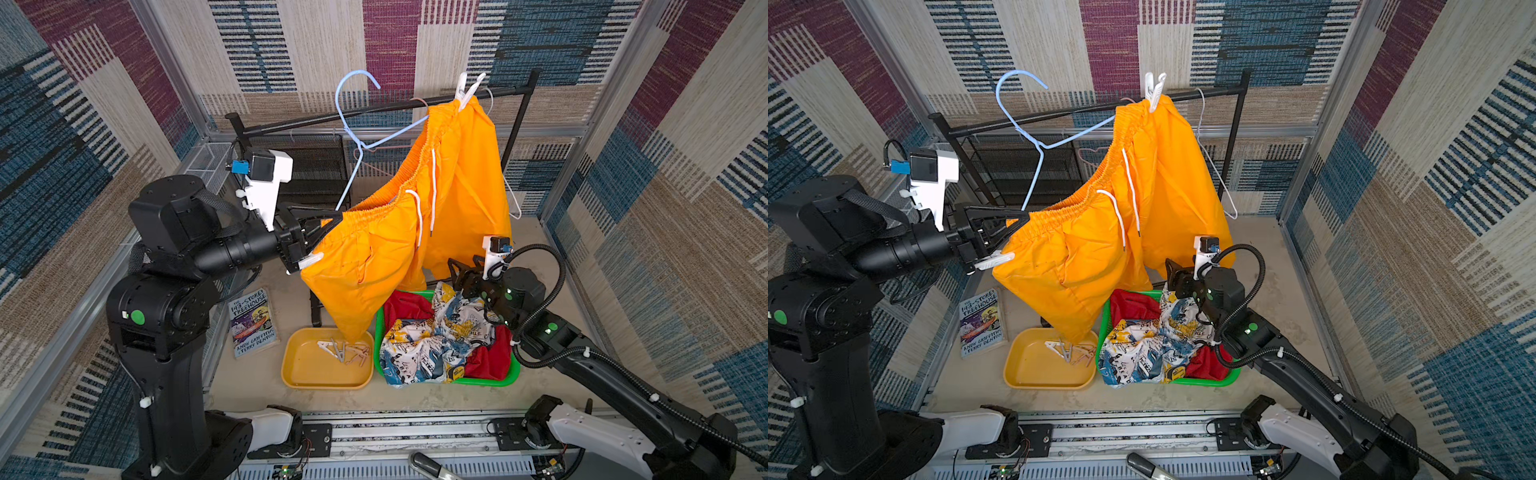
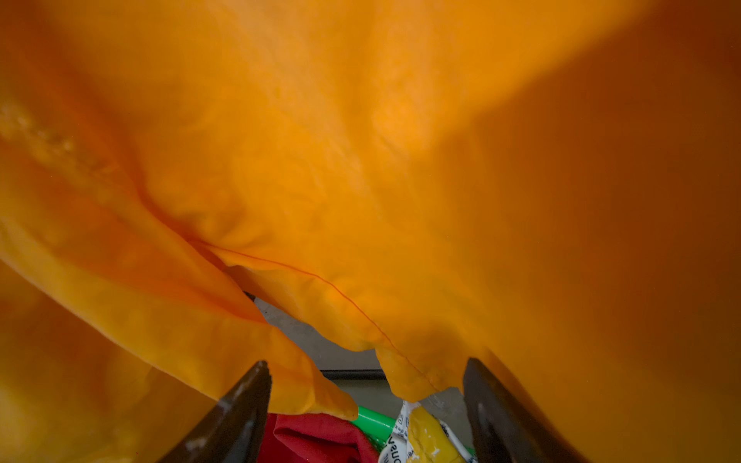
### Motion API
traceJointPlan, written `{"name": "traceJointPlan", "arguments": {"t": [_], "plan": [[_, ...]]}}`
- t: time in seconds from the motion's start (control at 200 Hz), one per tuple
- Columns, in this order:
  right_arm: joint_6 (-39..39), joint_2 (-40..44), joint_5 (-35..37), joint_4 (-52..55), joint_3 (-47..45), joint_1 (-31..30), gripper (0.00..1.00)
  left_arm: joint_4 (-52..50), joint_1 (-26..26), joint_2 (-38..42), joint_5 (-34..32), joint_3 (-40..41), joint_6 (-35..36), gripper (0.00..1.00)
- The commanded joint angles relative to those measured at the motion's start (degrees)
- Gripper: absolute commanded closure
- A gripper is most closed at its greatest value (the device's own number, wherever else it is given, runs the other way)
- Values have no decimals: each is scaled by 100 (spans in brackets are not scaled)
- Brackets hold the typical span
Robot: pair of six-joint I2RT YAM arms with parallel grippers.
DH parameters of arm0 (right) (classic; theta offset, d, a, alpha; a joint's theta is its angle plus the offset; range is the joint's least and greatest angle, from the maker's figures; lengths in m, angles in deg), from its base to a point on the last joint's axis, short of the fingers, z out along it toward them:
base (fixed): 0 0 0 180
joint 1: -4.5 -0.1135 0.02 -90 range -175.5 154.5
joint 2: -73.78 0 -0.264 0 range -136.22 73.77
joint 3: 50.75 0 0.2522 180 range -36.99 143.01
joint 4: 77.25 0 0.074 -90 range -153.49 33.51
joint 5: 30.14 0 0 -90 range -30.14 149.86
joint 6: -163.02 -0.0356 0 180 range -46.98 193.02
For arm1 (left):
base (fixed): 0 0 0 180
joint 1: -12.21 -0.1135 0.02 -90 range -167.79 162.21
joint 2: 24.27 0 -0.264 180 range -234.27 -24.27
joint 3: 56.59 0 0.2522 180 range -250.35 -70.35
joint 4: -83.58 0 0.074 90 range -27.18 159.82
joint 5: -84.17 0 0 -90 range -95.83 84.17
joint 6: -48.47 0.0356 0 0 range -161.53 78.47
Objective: Remove the clothespins securing shorts to the hanger
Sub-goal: Pick up the hanger from the clothesline.
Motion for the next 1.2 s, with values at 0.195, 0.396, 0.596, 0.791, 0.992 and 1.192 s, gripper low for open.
{"name": "traceJointPlan", "arguments": {"t": [0.195, 0.396, 0.596, 0.791, 0.992, 1.192], "plan": [[-178, 368, 206, 711, 129, 290, 23, 1063, 541, -392, -96, -178, -398, 100], [-209, 522, 194, 1034, 235, 562, 23, 1065, 1281, -984, -528, -920, -334, 100], [-261, 680, 113, 1321, 295, 818, 23, 1064, 1942, -1543, -898, -1518, -334, 100], [-227, 884, 201, 1577, 423, 922, 23, 1065, 2358, -1542, -1250, -1373, -299, 100], [-181, 958, -7, 1695, 468, 932, 24, 1301, 2474, -666, -1617, 130, -213, 100], [-122, 1000, -350, 1723, 348, 929, 25, 1437, 2477, 261, -1955, 1782, -142, 100]]}}
